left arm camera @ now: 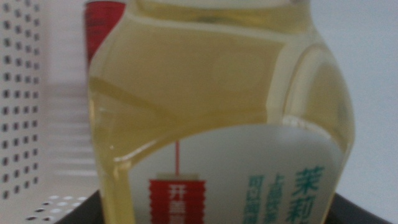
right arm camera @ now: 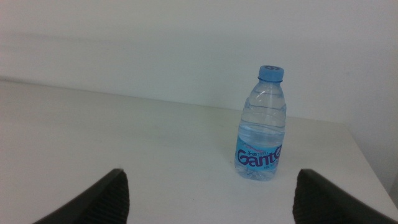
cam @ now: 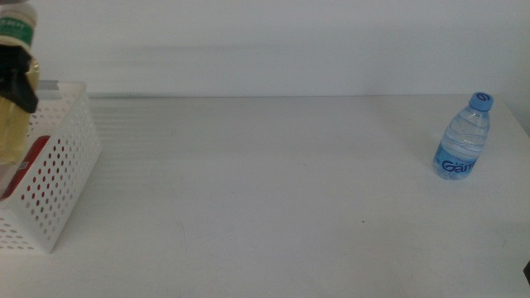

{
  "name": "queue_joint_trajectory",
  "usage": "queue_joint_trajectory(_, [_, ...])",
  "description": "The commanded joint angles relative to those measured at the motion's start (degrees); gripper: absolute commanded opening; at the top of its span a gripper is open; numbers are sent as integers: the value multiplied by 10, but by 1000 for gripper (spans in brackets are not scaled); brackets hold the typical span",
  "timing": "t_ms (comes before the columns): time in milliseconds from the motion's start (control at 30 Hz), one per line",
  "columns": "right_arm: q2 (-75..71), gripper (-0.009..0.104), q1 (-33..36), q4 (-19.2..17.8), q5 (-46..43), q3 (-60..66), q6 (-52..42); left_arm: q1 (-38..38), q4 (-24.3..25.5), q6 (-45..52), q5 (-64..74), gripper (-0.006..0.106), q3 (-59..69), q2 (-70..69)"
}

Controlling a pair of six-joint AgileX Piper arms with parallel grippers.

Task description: Use arms to grab the bottles and put them into the dustbin to the left of the table.

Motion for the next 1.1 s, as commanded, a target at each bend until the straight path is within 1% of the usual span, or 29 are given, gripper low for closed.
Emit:
queue_joint_trajectory(0, [-16,71,-3,-3,-43,-5,-7,22,-5,17,21,-5,-28,-14])
queue_joint_trajectory(133, [-16,71,-3,-3,-43,-5,-7,51,4,50,21,-5,-28,13])
queue_joint_trajectory(300, [-16,71,-3,-3,-43,-5,-7,73,37,73,21,-5,-28,45])
queue_joint_trajectory(433, [-16,71,-3,-3,-43,-5,-7,74,74,83,17,-5,-28,69])
queue_joint_trajectory(700, [-16,71,-3,-3,-43,-5,-7,74,108,88,8,-5,-27,108])
queue_joint_trajectory(967, [-16,71,-3,-3,-43,-5,-7,73,106,81,-49,-5,-27,139])
queue_joint_trajectory(1067, [-16,71,-3,-3,-43,-5,-7,73,107,73,-52,0,-27,148])
